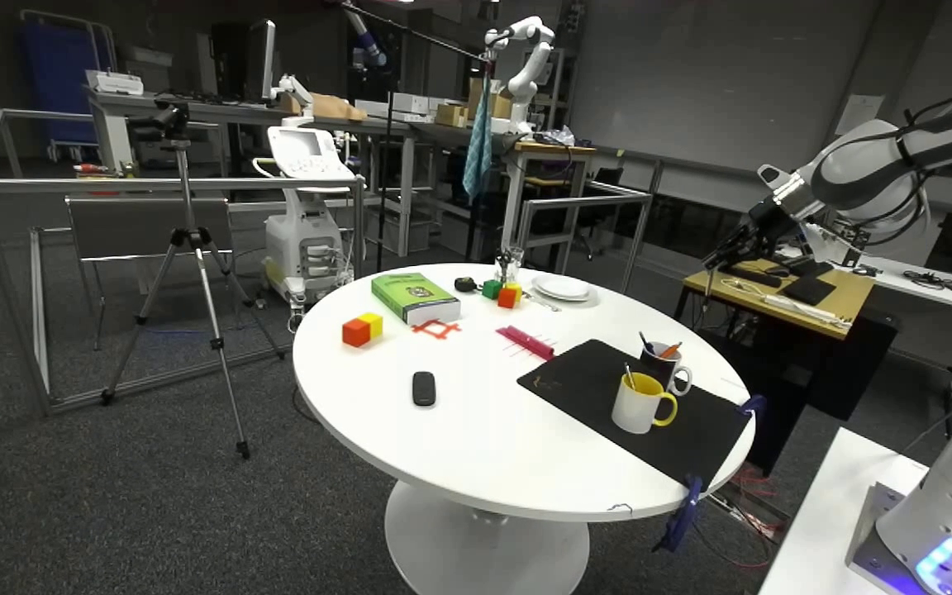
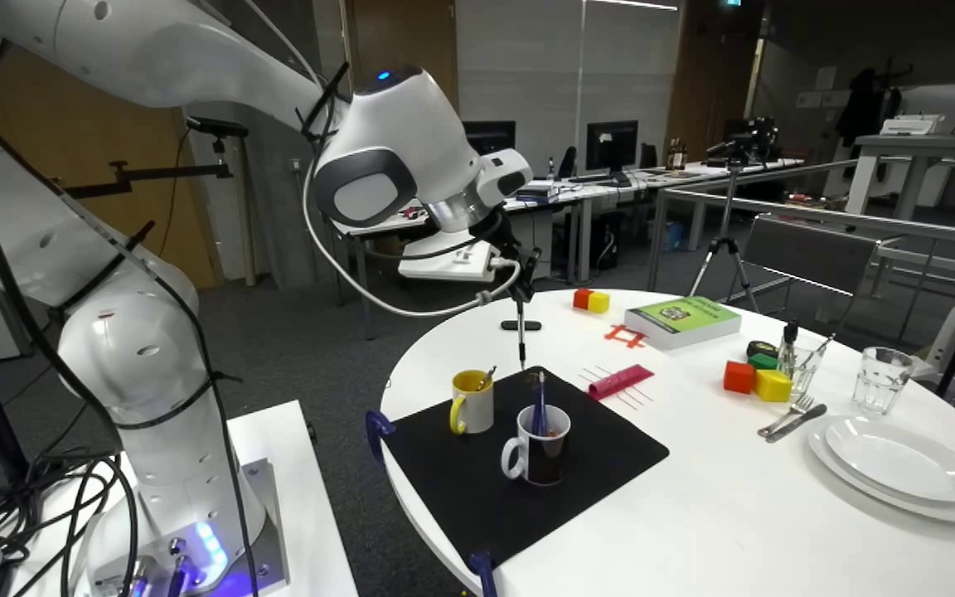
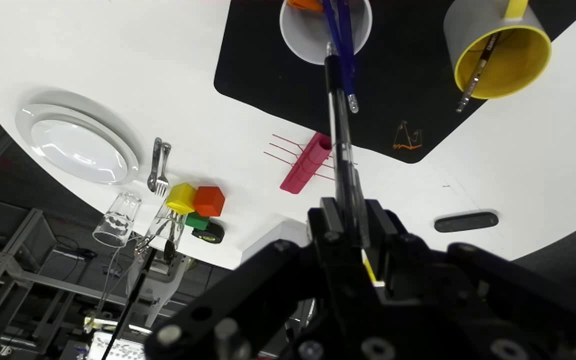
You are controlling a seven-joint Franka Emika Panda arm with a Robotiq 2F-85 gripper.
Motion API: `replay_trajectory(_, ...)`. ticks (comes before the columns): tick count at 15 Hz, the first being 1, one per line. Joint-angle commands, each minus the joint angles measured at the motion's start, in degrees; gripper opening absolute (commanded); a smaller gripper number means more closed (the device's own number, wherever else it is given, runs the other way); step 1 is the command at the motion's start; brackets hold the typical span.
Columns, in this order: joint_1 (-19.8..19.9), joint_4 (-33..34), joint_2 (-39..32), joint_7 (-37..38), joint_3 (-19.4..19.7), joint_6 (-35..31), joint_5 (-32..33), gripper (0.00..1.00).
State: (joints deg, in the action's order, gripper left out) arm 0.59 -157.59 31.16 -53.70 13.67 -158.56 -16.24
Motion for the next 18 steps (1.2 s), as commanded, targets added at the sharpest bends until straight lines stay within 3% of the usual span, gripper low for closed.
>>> replay_trajectory(1, -6.80, 1.71, -4.62, -0.21, 5.45, -6.03, -0.61, 0.04)
replay_trajectory(7, -20.05, 2.77, -9.70, -7.22, 13.57, -13.42, -8.88, 0.04)
replay_trajectory(11, -28.66, 3.99, -11.65, -12.49, 20.88, -14.12, -12.83, 0.04)
replay_trajectory(18, -38.53, 6.24, -12.91, -18.22, 32.69, -12.72, -15.30, 0.04)
